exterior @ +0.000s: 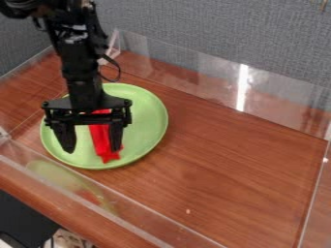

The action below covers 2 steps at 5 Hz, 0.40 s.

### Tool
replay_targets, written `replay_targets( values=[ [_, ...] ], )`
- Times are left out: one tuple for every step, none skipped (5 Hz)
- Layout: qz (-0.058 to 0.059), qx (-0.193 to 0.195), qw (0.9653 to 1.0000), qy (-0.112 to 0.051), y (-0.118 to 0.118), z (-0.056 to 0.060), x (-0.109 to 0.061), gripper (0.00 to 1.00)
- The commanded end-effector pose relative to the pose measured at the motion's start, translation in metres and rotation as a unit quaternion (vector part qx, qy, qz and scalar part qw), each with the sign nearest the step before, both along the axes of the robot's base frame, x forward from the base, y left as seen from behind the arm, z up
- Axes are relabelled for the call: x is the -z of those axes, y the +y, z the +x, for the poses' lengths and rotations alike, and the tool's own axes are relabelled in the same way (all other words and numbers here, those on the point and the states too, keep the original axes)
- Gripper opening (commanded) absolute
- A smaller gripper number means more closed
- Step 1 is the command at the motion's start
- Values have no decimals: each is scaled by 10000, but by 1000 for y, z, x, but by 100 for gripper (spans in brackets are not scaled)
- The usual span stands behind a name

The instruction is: Move the carrot from the green plate to the table

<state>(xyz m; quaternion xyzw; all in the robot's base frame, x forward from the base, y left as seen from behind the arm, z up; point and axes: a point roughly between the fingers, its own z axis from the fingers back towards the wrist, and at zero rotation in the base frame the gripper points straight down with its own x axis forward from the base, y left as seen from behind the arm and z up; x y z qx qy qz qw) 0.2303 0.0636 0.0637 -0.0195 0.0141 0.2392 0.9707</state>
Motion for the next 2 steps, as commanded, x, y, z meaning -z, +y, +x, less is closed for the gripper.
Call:
replay_targets(
  values=[
    [103,276,9989,-374,1,8,-30,100],
    [112,139,9991,-388,9,10,-15,100]
  ],
)
